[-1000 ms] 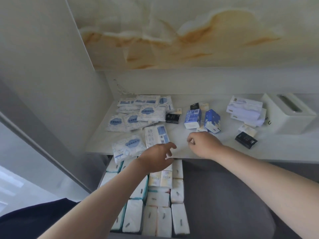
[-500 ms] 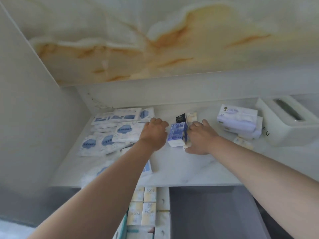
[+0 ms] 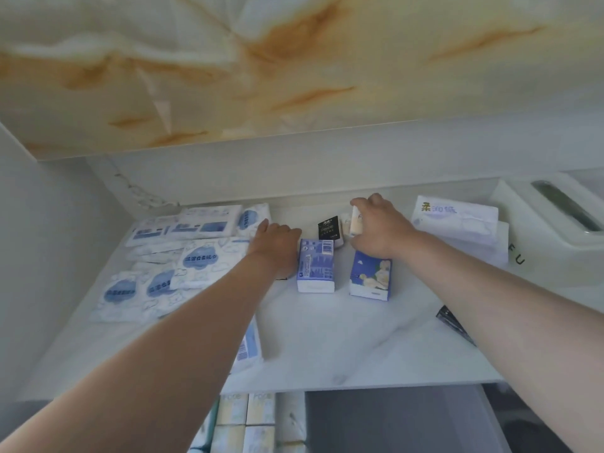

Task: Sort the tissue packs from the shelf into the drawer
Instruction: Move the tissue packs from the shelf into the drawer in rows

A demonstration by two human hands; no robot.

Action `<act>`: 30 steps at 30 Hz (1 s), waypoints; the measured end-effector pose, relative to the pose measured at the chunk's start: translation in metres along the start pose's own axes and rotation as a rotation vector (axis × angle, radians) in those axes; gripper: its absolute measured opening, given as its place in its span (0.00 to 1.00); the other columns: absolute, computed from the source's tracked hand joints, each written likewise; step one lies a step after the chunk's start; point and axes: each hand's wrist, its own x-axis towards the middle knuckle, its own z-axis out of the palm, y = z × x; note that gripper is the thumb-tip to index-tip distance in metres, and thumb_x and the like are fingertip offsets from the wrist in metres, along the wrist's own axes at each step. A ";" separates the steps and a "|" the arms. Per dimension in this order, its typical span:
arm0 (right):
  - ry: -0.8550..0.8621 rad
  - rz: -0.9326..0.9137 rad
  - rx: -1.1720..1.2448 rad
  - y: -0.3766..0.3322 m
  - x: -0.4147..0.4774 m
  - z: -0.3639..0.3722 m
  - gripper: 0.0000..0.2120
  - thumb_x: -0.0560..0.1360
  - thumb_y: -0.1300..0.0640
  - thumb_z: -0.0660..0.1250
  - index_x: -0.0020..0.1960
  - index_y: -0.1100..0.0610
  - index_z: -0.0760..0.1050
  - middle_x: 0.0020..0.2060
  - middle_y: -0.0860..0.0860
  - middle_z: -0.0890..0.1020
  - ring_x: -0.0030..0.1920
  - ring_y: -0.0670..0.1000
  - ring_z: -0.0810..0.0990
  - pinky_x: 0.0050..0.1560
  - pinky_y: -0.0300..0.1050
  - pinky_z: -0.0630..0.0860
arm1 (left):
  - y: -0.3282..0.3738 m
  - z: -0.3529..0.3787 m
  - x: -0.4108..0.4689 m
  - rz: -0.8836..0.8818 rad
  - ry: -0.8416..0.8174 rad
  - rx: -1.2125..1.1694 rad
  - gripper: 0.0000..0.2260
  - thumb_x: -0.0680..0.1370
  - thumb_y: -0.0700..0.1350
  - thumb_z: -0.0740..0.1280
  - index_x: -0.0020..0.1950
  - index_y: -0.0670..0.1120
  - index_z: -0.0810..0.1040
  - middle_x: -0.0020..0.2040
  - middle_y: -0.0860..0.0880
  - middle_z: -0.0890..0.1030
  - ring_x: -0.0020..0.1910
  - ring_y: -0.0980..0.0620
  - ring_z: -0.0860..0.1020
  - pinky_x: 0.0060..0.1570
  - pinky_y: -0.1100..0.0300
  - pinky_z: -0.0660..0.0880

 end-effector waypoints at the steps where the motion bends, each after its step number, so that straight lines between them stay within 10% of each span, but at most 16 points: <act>1: -0.023 0.005 -0.014 -0.001 0.004 0.004 0.38 0.71 0.53 0.70 0.78 0.54 0.58 0.69 0.57 0.64 0.71 0.59 0.64 0.67 0.53 0.68 | 0.001 0.001 0.002 0.008 0.010 0.002 0.24 0.77 0.49 0.62 0.73 0.50 0.65 0.65 0.46 0.73 0.68 0.45 0.68 0.75 0.47 0.51; 14: -0.143 0.121 -0.006 -0.017 0.020 0.020 0.36 0.72 0.50 0.68 0.76 0.52 0.58 0.69 0.55 0.65 0.69 0.60 0.66 0.66 0.52 0.69 | 0.001 -0.002 -0.009 0.170 0.546 -0.517 0.18 0.82 0.45 0.62 0.71 0.43 0.69 0.62 0.43 0.71 0.52 0.43 0.77 0.49 0.50 0.76; 30: 0.158 -0.030 -0.127 -0.062 -0.043 -0.002 0.34 0.70 0.54 0.70 0.73 0.51 0.62 0.63 0.54 0.72 0.63 0.58 0.71 0.58 0.49 0.67 | 0.003 -0.024 -0.090 0.084 0.530 -0.676 0.23 0.78 0.49 0.68 0.71 0.49 0.67 0.63 0.52 0.71 0.59 0.57 0.69 0.53 0.69 0.62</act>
